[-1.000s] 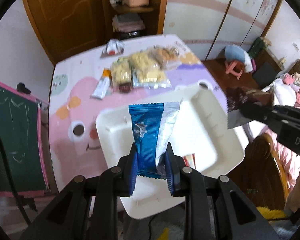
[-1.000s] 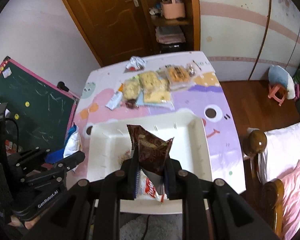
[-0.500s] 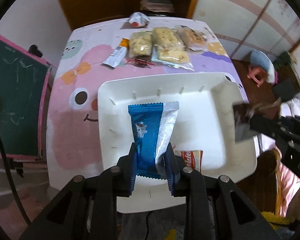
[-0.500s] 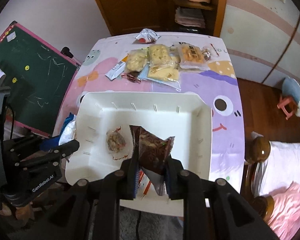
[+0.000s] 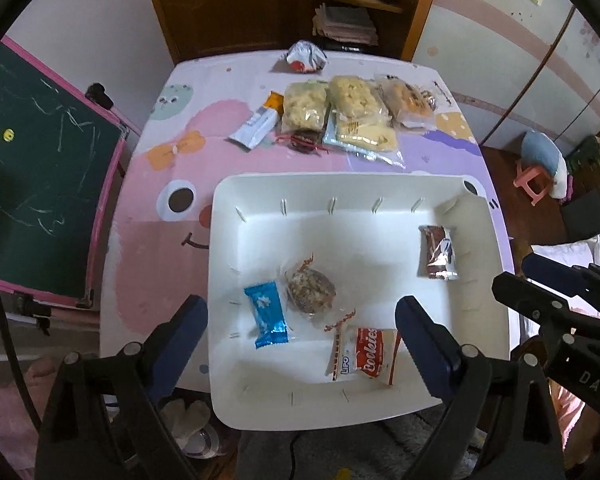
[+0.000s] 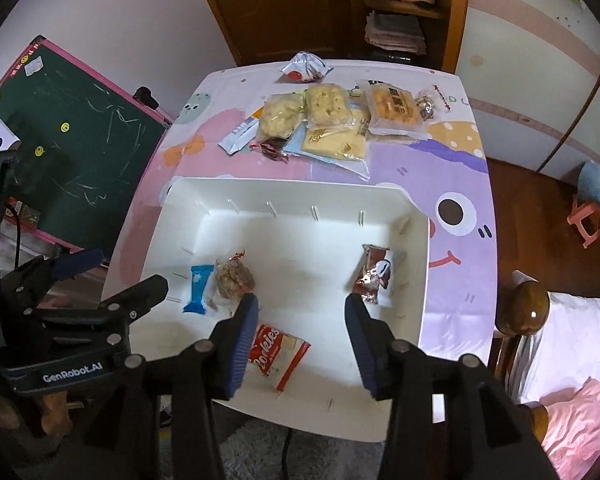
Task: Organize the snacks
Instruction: 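Place the blue wrapper and brown pack into the tray, opening both grippers, then move both grippers over the clear snack bags on the table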
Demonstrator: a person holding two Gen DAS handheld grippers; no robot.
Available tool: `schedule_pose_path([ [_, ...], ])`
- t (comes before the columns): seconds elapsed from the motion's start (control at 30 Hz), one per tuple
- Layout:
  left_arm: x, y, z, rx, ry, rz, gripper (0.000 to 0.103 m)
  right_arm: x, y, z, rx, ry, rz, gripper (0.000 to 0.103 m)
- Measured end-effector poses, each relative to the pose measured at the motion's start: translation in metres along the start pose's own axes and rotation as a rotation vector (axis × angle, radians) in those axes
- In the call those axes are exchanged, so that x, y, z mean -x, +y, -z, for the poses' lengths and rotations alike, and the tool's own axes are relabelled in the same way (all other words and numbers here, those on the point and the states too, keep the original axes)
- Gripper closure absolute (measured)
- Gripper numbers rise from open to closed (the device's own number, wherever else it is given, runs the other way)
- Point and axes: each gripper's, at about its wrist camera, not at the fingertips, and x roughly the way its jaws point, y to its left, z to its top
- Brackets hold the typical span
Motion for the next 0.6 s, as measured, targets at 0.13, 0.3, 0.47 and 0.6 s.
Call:
schedule_pose_path([
  [0.13,0.015,-0.008,0.000,-0.018,-0.053,-0.031,0.009,0.006,-0.003,0.000,-0.007,-0.024,-0.008,0.057],
  [0.3,0.035,-0.020,-0.002,-0.057,-0.121,-0.069,0.009,0.018,-0.009,-0.001,-0.019,-0.068,-0.012,0.057],
  [0.47,0.054,-0.034,-0.006,-0.095,-0.158,-0.070,0.009,0.038,-0.012,0.002,0.005,-0.133,-0.004,0.057],
  [0.6,0.069,-0.040,-0.009,-0.089,-0.187,-0.033,0.009,0.051,-0.015,0.005,0.020,-0.176,0.007,0.057],
])
